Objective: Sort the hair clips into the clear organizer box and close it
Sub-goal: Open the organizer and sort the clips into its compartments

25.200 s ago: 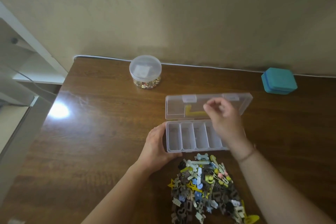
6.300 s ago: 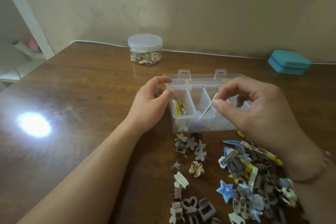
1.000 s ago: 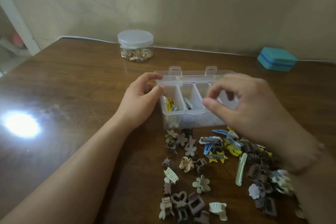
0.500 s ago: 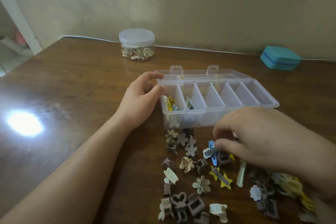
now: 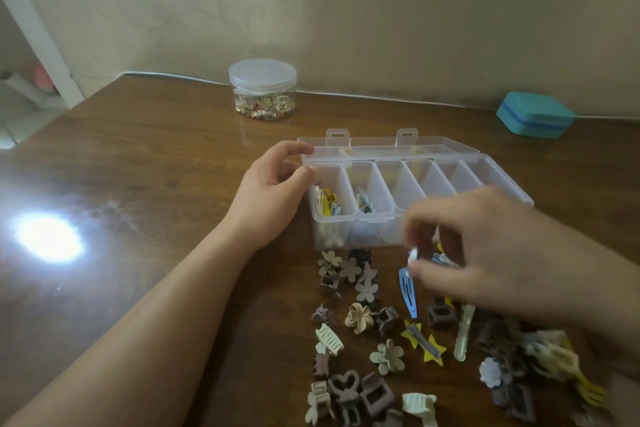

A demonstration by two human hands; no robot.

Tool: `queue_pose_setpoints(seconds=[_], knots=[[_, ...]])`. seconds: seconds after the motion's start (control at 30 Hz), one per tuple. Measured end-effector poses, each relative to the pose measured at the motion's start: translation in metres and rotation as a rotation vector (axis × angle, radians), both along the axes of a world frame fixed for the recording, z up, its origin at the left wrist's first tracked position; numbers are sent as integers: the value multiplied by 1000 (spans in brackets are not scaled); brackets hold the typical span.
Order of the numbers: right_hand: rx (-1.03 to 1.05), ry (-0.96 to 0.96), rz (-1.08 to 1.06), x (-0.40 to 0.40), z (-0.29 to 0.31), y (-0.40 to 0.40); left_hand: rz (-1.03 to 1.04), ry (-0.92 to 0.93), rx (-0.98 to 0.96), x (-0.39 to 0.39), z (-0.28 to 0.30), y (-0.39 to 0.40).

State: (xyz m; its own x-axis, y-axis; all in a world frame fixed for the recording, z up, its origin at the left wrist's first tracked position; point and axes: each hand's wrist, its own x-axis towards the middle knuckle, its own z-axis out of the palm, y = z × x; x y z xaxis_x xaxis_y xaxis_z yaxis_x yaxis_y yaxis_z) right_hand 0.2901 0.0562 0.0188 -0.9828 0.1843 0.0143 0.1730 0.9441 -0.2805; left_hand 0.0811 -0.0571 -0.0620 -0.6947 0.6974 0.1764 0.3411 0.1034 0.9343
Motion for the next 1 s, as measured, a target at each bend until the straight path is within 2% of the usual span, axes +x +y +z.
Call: queue_pose_setpoints(seconds=[0.1,0.17,0.2,0.3,0.43,0.6,0.7,0.83,0.93,1.0], knots=[[-197,403,-97,-5,4,-2,-2,-1,0,0,0,0],[-206,548,-197,-13,-5,-2,2,-5,3,0,0,0],[-150,534,-223,-17,-12,-1,5,-9,4,0,0,0],[50,332,-214,-22,-24,2,-1,-9,1,1,1,0],[65,309,-143,-12,-8,2,-2,-1,0,1,1,-1],[230,-170,-69,-1,-2,-8,-4,-5,-2,1,1,-1],[336,-302,-77,-7,-12,-9,-7,-15,3,1,1,-1],[322,-283,-86,-10,-19,-6,-6,-8,7,1,1,-1],[221,-211,-64,-8,-13,-3,3,1,1,1,0,0],[78,-158,-56,-4,-5,4,16,6,0,0,0,0]])
